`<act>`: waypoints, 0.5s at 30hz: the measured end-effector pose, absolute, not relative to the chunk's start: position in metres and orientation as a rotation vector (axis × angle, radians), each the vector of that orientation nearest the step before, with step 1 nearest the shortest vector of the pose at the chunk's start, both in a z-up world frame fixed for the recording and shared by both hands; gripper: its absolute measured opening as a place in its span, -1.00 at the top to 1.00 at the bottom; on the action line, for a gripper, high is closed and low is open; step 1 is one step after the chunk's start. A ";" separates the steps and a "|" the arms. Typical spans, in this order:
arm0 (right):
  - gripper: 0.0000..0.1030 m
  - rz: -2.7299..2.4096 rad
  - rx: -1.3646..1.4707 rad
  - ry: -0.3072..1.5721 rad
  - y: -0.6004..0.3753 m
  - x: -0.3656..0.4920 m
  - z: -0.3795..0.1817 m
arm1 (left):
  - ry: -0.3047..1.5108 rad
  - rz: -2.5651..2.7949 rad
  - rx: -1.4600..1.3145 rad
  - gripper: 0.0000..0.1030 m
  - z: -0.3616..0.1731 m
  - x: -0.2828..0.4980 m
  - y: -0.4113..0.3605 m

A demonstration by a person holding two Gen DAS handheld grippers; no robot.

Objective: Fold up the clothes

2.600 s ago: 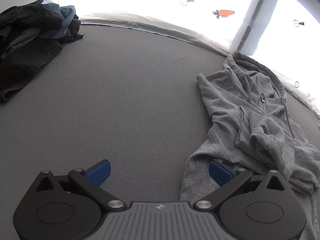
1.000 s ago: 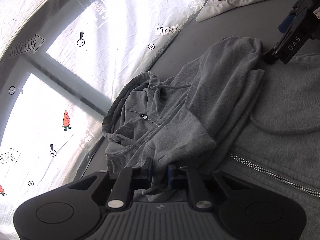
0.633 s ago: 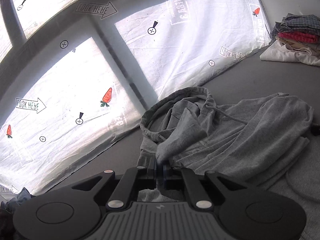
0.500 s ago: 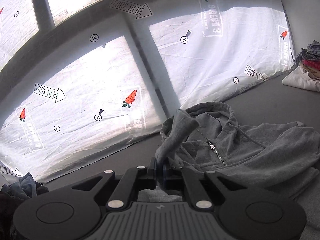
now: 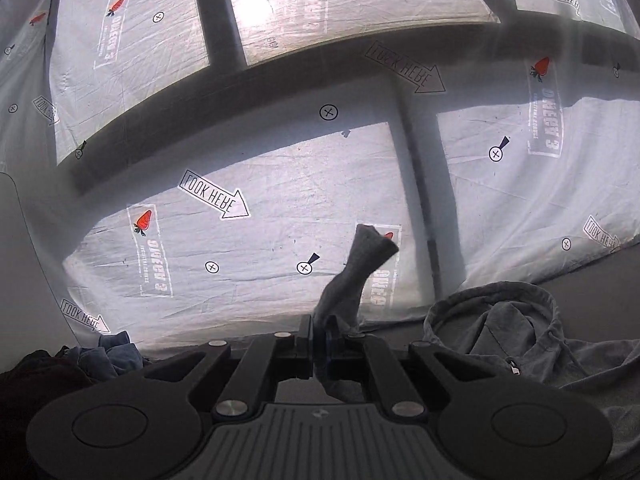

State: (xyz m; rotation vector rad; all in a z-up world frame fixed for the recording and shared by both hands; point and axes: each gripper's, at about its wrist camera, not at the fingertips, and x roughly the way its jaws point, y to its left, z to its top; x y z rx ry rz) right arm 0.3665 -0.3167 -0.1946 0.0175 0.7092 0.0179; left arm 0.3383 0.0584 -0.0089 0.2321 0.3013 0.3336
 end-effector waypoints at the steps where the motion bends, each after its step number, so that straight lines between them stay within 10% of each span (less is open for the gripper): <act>1: -1.00 0.018 0.017 0.709 -0.317 0.367 -0.195 | 0.310 0.359 0.220 0.89 -0.010 0.337 0.066; 15: -1.00 0.020 0.015 0.712 -0.316 0.366 -0.196 | 0.705 0.629 -0.211 0.79 -0.108 0.314 0.160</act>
